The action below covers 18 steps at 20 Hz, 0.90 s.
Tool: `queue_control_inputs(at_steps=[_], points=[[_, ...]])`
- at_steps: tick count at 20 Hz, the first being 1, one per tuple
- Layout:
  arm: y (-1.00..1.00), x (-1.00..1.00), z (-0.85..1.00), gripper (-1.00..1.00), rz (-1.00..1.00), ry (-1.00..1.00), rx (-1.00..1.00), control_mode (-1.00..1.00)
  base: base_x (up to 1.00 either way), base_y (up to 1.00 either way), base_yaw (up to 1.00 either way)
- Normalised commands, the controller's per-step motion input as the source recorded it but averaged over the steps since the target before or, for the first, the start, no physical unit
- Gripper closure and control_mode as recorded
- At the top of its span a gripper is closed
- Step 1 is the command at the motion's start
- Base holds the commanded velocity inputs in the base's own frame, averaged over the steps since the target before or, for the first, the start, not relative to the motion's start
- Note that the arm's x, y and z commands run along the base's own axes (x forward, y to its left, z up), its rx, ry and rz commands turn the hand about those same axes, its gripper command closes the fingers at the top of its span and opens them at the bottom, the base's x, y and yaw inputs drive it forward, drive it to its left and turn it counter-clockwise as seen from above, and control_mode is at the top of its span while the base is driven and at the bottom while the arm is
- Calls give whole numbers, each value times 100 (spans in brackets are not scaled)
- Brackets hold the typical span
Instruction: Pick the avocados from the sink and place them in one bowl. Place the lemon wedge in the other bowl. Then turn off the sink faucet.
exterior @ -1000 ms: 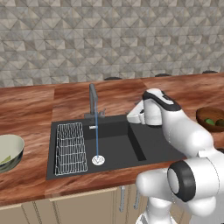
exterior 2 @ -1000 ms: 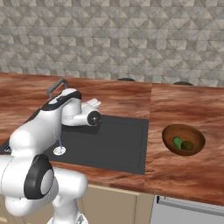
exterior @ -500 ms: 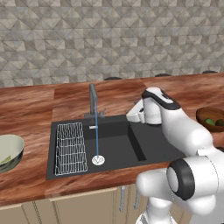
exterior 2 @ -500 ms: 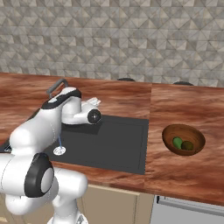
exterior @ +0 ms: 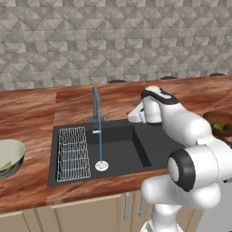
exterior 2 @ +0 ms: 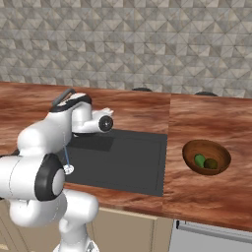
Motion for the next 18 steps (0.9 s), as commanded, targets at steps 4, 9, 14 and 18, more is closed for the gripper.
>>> queue_control_inputs(at_steps=[4, 9, 14, 18], points=[[0, 23, -23, -100, 1, 2, 0, -100, 0, 0, 0], [0, 21, -34, -100, 1, 1, 0, -100, 0, 0, 0], [7, 17, -27, -100, 0, 0, 0, -100, 0, 0, 0], [11, 13, -11, -100, 0, 0, 0, -100, 0, 0, 0]])
